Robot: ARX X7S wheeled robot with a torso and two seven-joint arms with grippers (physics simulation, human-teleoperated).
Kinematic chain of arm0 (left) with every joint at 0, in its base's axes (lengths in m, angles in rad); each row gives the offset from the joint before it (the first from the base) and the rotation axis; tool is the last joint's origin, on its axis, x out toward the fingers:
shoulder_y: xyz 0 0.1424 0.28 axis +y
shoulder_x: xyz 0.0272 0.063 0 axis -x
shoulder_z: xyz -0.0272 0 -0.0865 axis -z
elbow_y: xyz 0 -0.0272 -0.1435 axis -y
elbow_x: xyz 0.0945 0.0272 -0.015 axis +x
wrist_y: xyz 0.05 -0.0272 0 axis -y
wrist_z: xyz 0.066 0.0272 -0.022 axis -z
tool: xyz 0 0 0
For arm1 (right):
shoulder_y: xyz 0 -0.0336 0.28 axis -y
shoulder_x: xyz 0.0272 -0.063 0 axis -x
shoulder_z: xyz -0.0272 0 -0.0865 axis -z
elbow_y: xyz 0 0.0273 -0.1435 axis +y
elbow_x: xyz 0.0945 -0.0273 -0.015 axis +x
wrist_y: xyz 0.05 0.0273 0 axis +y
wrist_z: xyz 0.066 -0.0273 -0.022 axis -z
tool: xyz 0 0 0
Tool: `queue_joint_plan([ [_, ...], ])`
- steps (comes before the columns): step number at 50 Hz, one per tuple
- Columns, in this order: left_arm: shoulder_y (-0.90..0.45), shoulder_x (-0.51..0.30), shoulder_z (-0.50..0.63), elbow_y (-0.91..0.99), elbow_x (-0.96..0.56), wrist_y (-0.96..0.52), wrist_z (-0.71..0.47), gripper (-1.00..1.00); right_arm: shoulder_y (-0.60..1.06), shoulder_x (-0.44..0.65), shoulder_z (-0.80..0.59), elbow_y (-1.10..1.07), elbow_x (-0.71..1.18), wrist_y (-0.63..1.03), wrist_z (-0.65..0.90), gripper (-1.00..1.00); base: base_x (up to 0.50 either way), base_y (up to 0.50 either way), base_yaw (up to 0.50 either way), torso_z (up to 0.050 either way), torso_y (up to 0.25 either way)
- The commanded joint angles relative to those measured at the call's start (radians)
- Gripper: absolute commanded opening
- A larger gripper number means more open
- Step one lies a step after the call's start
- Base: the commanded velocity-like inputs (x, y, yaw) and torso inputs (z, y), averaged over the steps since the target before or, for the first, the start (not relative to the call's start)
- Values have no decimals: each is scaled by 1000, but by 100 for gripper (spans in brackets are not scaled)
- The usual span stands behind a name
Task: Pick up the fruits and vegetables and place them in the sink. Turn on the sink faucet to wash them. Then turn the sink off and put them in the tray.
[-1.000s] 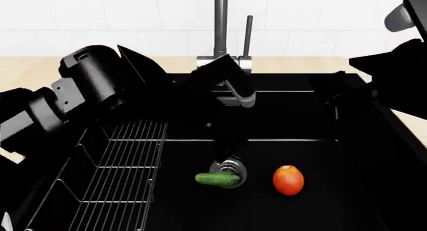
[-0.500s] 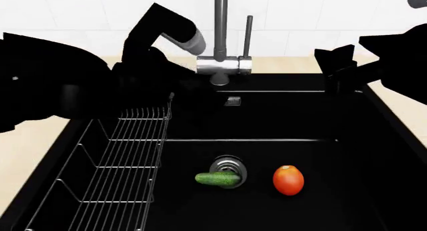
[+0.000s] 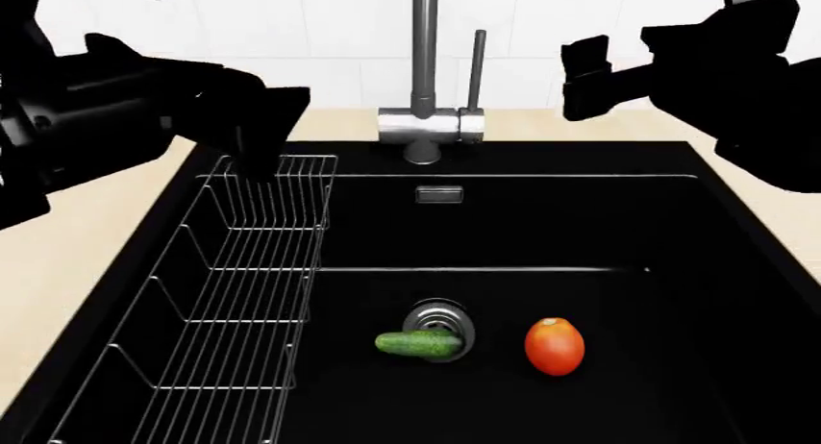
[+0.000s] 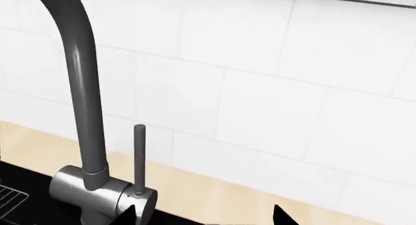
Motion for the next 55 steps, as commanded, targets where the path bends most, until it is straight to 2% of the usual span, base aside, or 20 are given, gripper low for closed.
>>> queue_joint_plan([
  [1, -58, -137, -79, 72, -157, 15, -155, 100, 26, -252, -47, 341, -180, -109, -100, 100, 0, 0, 0, 0, 0],
  [8, -98, -153, -98, 57, -249, 51, -255, 100, 66, -459, -61, 691, -274, -227, -214, 100, 0, 0, 0, 0, 0],
  [14, -121, -142, -109, 64, -270, 56, -268, 100, 116, -727, -71, 1201, -354, -412, -395, 100, 0, 0, 0, 0, 0],
  [15, -128, -139, -112, 65, -274, 55, -266, 100, 113, -742, -63, 1224, -361, -429, -397, 100, 0, 0, 0, 0, 0],
  [24, -141, -129, -115, 72, -271, 47, -264, 100, 48, -796, 164, 1225, -538, -477, -367, 100, 0, 0, 0, 0, 0],
  [37, -161, -127, -115, 71, -281, 31, -275, 100, -3, -847, 626, 1225, -1020, -447, -411, 100, 0, 0, 0, 0, 0],
  [47, -209, -112, -113, 63, -292, -3, -285, 100, -8, -848, 664, 1225, -1085, -458, -418, 100, 0, 0, 0, 0, 0],
  [55, -224, -103, -114, 56, -287, -13, -282, 100, 5, -848, 713, 1225, -1141, -451, -427, 100, 0, 0, 0, 0, -162],
])
